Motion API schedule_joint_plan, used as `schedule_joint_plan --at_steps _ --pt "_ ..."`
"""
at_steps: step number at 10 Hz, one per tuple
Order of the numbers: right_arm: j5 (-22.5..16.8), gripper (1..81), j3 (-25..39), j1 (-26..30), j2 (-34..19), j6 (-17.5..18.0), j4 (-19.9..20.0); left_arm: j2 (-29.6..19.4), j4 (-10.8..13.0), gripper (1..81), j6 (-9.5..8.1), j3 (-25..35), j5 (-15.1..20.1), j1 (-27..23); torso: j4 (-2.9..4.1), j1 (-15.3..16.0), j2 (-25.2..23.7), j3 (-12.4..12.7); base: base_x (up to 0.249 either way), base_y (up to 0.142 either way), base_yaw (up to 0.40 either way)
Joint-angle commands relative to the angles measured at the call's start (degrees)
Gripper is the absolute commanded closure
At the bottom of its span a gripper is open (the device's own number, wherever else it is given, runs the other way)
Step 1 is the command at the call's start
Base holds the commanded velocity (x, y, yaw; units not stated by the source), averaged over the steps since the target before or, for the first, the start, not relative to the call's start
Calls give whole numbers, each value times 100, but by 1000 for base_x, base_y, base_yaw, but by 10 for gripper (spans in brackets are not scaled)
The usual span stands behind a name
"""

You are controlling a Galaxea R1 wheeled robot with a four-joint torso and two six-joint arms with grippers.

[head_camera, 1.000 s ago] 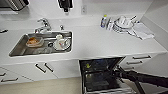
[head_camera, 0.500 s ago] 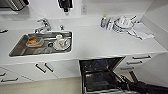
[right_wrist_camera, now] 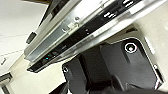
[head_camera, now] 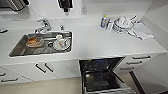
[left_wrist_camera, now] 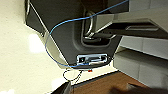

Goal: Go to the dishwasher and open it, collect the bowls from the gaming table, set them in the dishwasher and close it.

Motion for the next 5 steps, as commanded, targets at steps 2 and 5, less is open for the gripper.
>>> schedule_joint_plan --at_steps 2,5 --pt "527 10 -854 -1257 300 -648 -278 -93 54 10 39 -32 203 138 0 0 0 0 0 0 0" --pt "914 10 -1893 -1970 978 -745 -560 -110 81 10 57 -32 203 138 0 406 -643 0 0 0 0"
